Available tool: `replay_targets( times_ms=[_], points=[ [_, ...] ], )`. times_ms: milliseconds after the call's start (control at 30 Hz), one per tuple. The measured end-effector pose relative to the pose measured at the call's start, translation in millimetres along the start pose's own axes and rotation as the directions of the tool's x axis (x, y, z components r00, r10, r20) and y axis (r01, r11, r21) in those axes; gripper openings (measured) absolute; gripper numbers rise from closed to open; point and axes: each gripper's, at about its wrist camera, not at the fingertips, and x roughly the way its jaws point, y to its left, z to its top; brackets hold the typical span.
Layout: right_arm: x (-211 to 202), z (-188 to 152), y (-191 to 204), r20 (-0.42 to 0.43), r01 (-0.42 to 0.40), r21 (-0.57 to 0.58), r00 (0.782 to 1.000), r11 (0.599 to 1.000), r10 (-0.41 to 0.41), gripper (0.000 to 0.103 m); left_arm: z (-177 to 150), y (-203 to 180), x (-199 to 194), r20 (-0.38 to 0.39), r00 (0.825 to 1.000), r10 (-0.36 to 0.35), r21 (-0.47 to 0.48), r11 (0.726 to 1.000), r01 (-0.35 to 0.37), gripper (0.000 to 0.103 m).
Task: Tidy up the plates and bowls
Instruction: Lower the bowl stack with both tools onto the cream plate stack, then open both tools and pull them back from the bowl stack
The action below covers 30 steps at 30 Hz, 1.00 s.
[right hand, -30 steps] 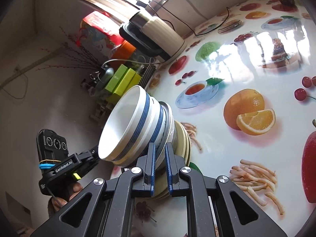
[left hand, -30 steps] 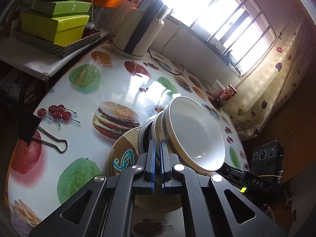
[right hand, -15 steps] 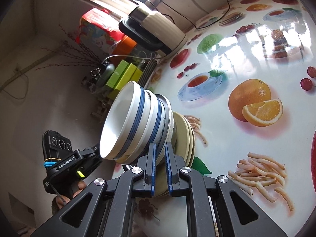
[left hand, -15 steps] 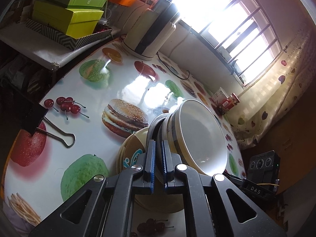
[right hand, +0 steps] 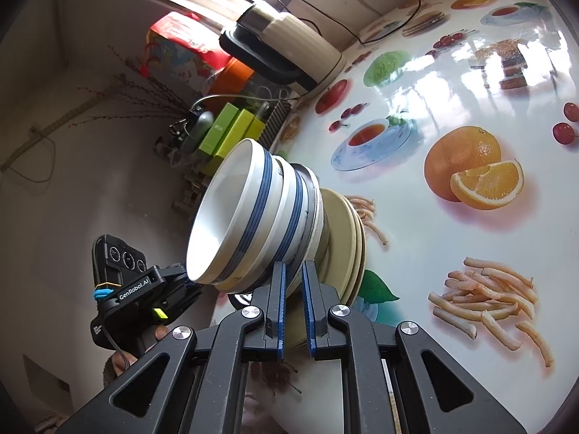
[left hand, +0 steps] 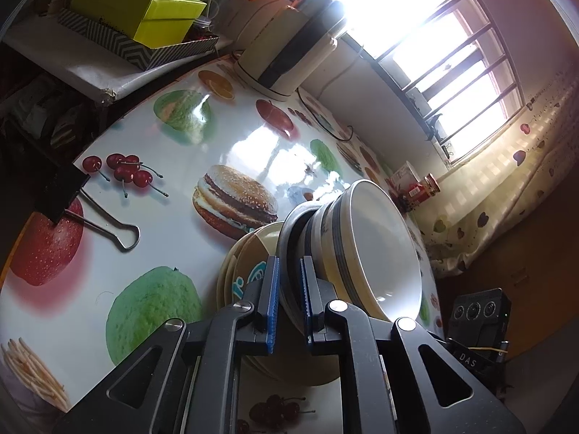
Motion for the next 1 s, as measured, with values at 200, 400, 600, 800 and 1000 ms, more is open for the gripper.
replay_targets(
  times_ms=[200,400,600,800,1000],
  points=[
    [3.3,-3.9,4.7,-0.016,-0.006,-0.006,1.000,1.000,0.006,0.010,-1.8,3.8,-3.6,0.000,1.000,0.000,-0.012,1.000,0.000,0.010],
    [2.8,-7.5,6.2,-0.026,-0.015,-0.003,1.000,1.000,0.015,0.011,-3.7,7.2,-7.3,-0.003,1.000,-0.004,-0.016,1.000,0.004,0.010],
    [0.3,-7.9,8.6,-0.016,0.010,-0.020,1.000,1.000,-0.011,0.011,-6.7,4.9,-9.4,-0.003,0.999,0.037,0.009,0.999,-0.037,0.013],
    [-6.6,-13.3,13.1,0.003,0.088,-0.072,0.996,0.994,-0.088,0.011,-12.3,-3.1,-18.5,0.018,0.996,0.091,0.050,0.994,-0.092,0.015],
    [-21.7,-21.2,32.9,0.066,0.185,-0.192,0.982,0.964,-0.175,0.030,-27.1,-19.5,-33.5,0.052,0.983,0.175,0.136,0.974,-0.180,0.026]
  ],
)
